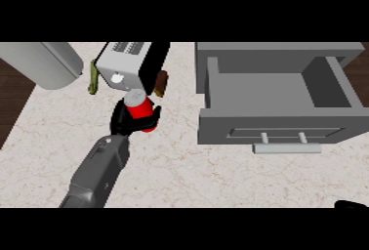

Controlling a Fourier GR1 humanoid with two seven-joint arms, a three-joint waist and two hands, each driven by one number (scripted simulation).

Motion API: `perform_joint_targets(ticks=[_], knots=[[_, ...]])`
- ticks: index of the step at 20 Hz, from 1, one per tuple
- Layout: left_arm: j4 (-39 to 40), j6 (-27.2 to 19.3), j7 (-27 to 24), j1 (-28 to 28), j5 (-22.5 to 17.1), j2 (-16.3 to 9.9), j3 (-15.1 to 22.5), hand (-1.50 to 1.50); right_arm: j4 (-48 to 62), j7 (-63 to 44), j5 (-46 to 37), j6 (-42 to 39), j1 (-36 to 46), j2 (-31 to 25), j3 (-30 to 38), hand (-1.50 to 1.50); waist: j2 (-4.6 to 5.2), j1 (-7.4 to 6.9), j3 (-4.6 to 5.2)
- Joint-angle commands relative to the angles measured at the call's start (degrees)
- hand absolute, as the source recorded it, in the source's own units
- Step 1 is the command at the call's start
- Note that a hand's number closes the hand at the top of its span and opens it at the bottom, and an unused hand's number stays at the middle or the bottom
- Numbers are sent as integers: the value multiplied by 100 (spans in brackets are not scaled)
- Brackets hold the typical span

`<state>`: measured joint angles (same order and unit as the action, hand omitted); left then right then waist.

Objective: Pick up the can, place it into the drawer and close the drawer

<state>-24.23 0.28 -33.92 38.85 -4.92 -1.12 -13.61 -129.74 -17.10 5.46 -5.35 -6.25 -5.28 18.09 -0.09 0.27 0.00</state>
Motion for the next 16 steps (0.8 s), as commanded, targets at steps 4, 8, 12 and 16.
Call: perform_joint_targets(ticks=[4,8,12,16], knots=[[-1252,-287,1132,243,60,106,559,150,154,111,66,-105,57,-111,140,-150,-15,-35,-3],[-2038,-545,2244,646,-158,110,887,150,103,63,42,-25,36,-61,173,-150,-22,-25,-3],[-2795,-928,3135,1013,-450,111,1142,150,15,45,-16,-17,7,-36,136,-150,-18,-6,-2],[-2884,-1607,3421,1447,-674,112,1732,150,-84,-266,51,-10,191,-172,137,-150,2,49,0]])
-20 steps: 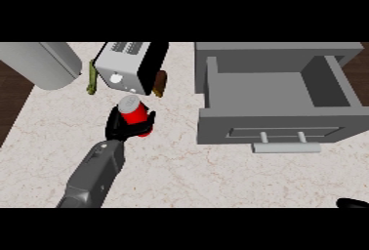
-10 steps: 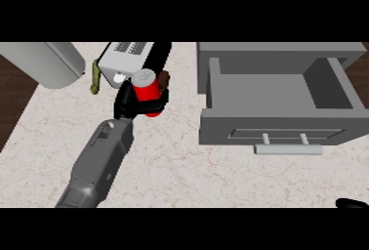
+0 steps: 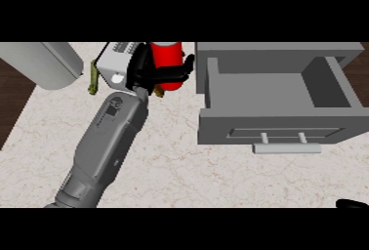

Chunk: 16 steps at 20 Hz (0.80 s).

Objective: Pick up the can, place it into the drawer and close the drawer

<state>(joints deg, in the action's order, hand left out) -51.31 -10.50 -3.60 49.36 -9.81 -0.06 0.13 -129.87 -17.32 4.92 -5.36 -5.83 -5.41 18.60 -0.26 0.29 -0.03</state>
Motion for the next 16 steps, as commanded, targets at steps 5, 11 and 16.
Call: perform_joint_targets(ticks=[5,11,16], knots=[[-387,-997,1183,996,-212,6,842,150,69,-260,-359,273,380,37,-218,-150,21,36,2],[27,-1388,1678,2013,-320,6,952,150,290,-96,-172,157,441,-64,-67,-150,29,69,0],[730,-1772,1668,2703,-687,6,1256,150,59,-466,-47,224,598,-177,4,-150,40,171,-1]])
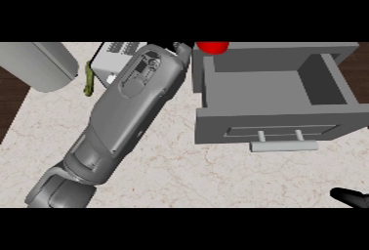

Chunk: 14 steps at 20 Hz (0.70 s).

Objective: Pick up the can, place it into the drawer and close the drawer

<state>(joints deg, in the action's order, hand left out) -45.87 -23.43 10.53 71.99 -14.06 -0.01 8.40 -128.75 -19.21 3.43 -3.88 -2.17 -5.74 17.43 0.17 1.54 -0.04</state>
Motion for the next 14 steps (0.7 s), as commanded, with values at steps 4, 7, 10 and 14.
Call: perform_joint_targets(ticks=[4,7,10,14], knots=[[1039,-355,221,1182,-402,1,240,150,-148,76,15,-82,-124,71,-130,-150,31,171,-6],[1609,42,-125,1340,-365,1,-20,150,-316,-236,380,-42,43,-153,235,-150,47,169,-4],[1999,-292,-34,1807,-609,1,190,150,167,199,223,-148,121,-58,25,-150,98,278,-15],[2116,-353,-109,1753,-854,1,631,150,-10,-211,151,-36,260,-204,58,-150,62,239,-8]])
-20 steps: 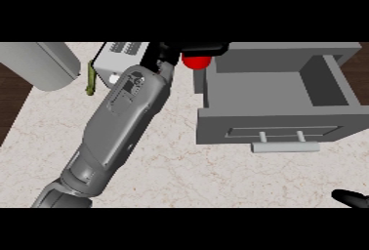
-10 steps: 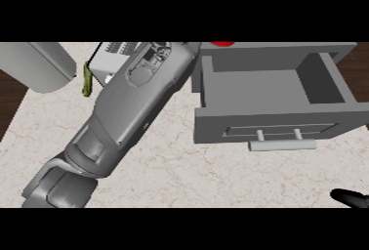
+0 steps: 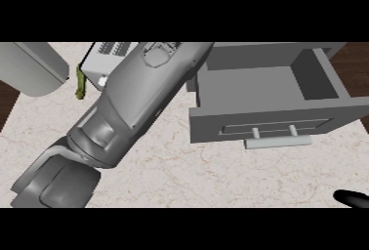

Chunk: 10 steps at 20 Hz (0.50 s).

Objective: Pick up the can, place it into the drawer and close the drawer

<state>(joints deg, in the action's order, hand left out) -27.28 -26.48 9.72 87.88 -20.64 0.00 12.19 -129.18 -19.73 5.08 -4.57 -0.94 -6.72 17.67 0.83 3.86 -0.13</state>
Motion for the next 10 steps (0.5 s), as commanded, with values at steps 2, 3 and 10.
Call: perform_joint_targets(ticks=[2,3,10], knots=[[439,-212,-282,240,-164,0,273,150,90,-142,178,-31,261,-273,245,-150,11,55,-2],[486,-546,-391,143,-271,0,468,150,355,85,-61,-54,348,-171,-28,-150,64,197,-11],[693,-978,-492,255,-571,0,662,-150,173,-185,73,-60,418,-267,5,-150,41,173,-5]])
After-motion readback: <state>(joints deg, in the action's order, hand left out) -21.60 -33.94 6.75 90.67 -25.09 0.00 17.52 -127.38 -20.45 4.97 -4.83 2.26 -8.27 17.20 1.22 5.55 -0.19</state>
